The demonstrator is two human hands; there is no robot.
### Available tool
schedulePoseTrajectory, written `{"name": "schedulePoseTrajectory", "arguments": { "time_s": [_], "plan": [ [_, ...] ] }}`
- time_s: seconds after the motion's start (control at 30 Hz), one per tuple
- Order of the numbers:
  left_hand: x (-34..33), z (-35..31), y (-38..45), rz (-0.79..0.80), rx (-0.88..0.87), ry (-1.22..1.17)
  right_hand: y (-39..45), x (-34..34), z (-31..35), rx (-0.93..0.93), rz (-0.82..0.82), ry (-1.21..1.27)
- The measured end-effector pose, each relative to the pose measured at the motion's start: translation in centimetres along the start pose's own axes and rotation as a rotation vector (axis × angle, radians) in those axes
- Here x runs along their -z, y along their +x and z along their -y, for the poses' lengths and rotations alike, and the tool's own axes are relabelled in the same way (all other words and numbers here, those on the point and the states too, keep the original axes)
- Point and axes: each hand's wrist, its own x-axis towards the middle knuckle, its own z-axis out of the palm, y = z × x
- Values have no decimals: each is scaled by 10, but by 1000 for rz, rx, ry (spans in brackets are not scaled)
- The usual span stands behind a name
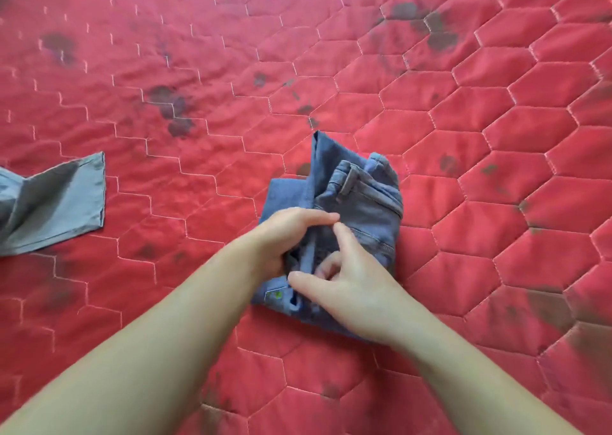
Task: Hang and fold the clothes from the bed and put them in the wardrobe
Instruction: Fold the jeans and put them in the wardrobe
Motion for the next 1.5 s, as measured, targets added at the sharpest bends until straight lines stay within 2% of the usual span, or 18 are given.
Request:
{"name": "schedulePoseTrajectory", "arguments": {
  "time_s": [0.07, 0.17, 0.3, 0.43, 0.47, 0.57, 0.63, 0.7, 0.77, 0.8, 0.87, 0.97, 1.07, 1.17, 1.33, 1.5],
  "plan": [
    [33, 16, 3, -68, 10, -67, 3, -18, -9, 41, -3, 11],
    [62, 44, 10, -119, -18, -108, 4, -28, -39, 78, -198, -104],
    [78, 78, 19, -148, -86, -14, 6, -23, -73, 10, -439, -170],
    [88, 79, 24, -140, -257, -82, 11, -24, -84, 82, -490, -304],
    [91, 80, 27, -196, -280, -60, 13, -26, -84, 110, -479, -350],
    [99, 88, 37, -479, -267, 314, 16, -36, -86, 98, -478, -567],
    [101, 96, 39, -598, -233, 462, 21, -44, -92, 53, -537, -629],
    [102, 108, 38, -649, -205, 474, 25, -50, -103, -48, -666, -467],
    [101, 120, 39, -608, -156, 424, 31, -54, -112, -256, -797, -102],
    [100, 124, 38, -574, -129, 398, 33, -56, -116, -350, -802, 88],
    [101, 126, 35, -503, -95, 379, 35, -62, -124, -405, -727, 358],
    [105, 123, 30, -332, -76, 337, 39, -59, -128, -385, -661, 564],
    [104, 121, 25, -141, -49, 111, 40, -47, -128, -329, -574, 693],
    [104, 130, 22, -84, 31, -58, 33, -40, -131, -333, -442, 624],
    [93, 154, 20, -194, 152, -5, 35, -38, -139, -422, -433, 344],
    [89, 150, 9, -129, 236, -81, 28, -27, -127, -447, -322, 348]
  ]
}}
